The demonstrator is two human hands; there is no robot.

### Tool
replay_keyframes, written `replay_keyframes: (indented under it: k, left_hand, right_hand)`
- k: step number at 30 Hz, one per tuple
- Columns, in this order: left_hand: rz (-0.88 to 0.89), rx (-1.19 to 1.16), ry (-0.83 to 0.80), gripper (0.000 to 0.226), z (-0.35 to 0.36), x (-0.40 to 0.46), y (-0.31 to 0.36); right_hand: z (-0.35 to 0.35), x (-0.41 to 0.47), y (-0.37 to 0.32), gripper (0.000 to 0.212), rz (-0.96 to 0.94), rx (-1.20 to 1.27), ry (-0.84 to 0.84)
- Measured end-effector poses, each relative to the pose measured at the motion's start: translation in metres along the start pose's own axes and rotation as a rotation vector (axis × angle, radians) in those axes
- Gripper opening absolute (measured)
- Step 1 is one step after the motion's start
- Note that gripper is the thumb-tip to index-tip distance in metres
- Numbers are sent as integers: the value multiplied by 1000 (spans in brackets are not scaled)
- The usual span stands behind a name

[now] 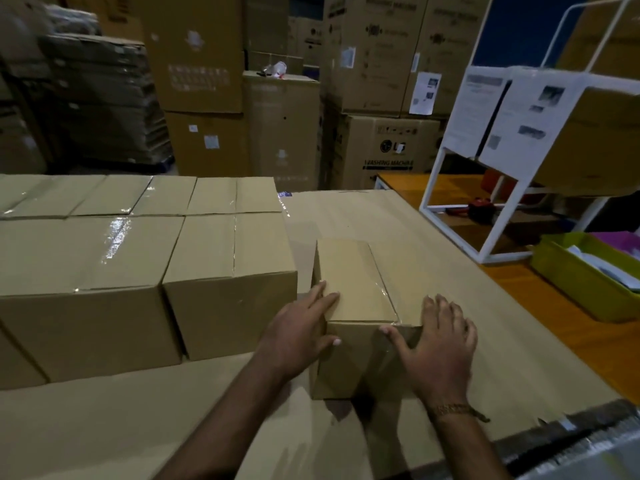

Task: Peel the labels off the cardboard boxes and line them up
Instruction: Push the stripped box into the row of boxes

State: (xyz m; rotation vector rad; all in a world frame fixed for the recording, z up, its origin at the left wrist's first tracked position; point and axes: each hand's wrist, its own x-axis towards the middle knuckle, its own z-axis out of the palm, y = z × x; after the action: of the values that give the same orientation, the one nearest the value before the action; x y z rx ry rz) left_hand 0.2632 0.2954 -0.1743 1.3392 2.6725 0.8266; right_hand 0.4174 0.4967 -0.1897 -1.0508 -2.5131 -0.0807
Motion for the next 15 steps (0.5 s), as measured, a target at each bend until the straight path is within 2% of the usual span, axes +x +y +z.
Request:
replay_keyframes:
  k: [5, 11, 15]
  left_hand:
    - [67, -47, 179, 51, -20, 27, -26]
    - [8, -96, 316, 38, -41, 84, -43]
    - [-125, -79, 382, 31, -50, 121, -58]
  right_hand:
    - [18, 48, -16, 116, -19, -57, -27]
    - [47, 107, -31, 111, -58, -46, -28]
    - [66, 147, -43, 105, -87, -42, -42]
